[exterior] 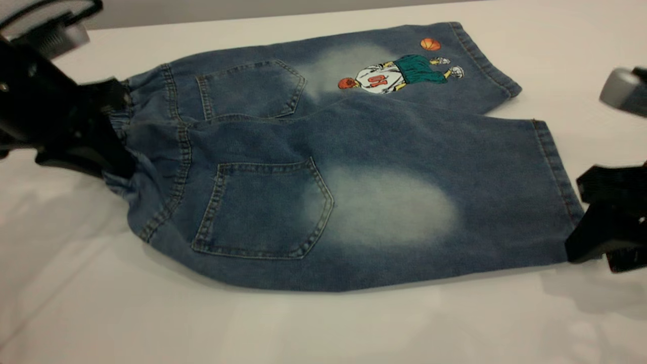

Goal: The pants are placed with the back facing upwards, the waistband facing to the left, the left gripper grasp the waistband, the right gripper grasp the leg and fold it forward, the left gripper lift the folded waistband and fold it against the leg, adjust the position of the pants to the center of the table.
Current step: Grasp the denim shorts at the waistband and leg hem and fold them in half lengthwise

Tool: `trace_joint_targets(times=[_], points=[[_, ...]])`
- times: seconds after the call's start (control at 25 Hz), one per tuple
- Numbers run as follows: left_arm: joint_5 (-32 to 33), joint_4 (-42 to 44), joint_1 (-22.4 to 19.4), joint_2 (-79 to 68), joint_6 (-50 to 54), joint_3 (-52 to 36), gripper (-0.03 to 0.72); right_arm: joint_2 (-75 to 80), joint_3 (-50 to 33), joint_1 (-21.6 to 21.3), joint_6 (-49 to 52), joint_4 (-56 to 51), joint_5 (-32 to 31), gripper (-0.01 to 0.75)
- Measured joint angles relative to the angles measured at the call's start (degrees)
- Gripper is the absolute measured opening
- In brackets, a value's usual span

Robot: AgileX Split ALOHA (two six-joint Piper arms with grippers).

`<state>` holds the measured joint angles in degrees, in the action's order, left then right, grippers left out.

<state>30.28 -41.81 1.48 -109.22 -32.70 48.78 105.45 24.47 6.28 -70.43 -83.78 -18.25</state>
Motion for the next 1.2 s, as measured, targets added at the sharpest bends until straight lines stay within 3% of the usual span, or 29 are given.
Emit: trace_joint_targets(times=[0.36, 0.64, 0.88, 1.2], points=[[2.2, 0.0, 0.0, 0.9, 0.0, 0.0, 0.121, 1.6, 0.0, 0.0, -18.8, -15.8, -0.3, 0.491], [2.7, -0.4, 0.7, 0.9, -0.5, 0.0, 0.121, 1.6, 0.0, 0.0, -19.6, -16.3, 2.6, 0.505], [2.5, -0.6, 3.1, 0.9, -1.5, 0.0, 0.121, 5.7, 2.4, 0.0, -19.6, -16.1, -2.3, 0.506], [3.2, -0.6, 3.2, 0.9, -1.5, 0.0, 0.121, 8.8, 5.7, 0.0, -19.6, -16.2, -5.5, 0.498]])
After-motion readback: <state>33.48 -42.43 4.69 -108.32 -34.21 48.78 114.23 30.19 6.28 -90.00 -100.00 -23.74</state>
